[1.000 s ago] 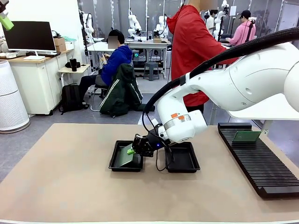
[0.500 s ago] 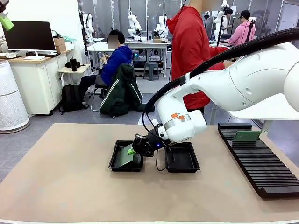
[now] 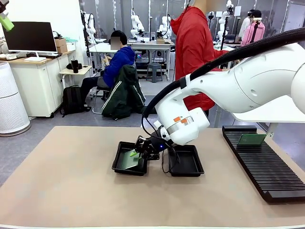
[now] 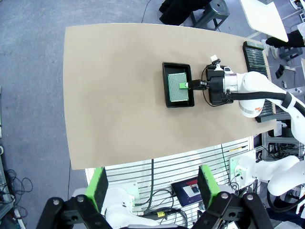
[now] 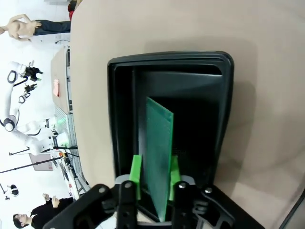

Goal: Inspect and transfer BCBs to ESD trays.
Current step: Pick up the Blank PCB from the PCB Rack and place it in the left ESD tray.

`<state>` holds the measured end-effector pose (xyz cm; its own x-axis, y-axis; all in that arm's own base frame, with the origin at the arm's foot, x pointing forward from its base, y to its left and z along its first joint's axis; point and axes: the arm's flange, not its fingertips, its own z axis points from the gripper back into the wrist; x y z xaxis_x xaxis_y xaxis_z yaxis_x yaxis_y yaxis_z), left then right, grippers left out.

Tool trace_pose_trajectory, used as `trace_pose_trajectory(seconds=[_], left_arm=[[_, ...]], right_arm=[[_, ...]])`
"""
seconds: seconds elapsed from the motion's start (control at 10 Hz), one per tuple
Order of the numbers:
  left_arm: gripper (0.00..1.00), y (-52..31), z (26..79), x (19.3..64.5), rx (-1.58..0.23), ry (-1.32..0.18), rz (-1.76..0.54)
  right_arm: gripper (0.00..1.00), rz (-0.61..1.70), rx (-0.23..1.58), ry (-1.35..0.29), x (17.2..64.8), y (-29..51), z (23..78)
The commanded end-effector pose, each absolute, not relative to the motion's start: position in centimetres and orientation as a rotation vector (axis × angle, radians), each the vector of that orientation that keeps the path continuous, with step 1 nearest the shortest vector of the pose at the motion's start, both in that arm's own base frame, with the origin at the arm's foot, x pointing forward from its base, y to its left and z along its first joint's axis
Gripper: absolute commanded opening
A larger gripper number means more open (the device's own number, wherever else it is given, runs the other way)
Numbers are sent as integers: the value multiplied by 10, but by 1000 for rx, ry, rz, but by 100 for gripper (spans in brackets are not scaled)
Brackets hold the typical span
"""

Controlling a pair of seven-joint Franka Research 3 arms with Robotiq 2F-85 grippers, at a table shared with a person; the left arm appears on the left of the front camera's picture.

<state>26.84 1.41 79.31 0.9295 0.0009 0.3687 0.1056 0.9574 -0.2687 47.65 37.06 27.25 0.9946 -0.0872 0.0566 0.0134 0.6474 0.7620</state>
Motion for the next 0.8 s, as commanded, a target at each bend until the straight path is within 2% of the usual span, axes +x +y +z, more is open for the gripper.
trace_pose_trajectory(seconds=[0.0,0.1,0.2,0.3,0.4,0.5,0.6,0.7], left_arm=[[100,14,791,267,-290,-377,-52],[100,14,791,267,-290,-377,-52],[100,14,791,267,-290,-377,-52],[100,14,791,267,-290,-377,-52],[100,14,791,267,-290,-377,-52],[100,14,791,267,-290,-377,-52],[100,14,791,267,-290,-377,-52],[100,14,791,267,-290,-377,-52]], right_arm=[[43,-66,804,-105,476,379,293],[54,-63,783,-107,474,381,301],[59,-59,752,-111,474,385,311],[70,-67,700,-113,474,388,318],[74,-71,658,-109,473,390,325],[85,-81,604,-114,474,390,332],[90,-83,571,-119,474,390,339],[100,-83,528,-125,473,391,348]])
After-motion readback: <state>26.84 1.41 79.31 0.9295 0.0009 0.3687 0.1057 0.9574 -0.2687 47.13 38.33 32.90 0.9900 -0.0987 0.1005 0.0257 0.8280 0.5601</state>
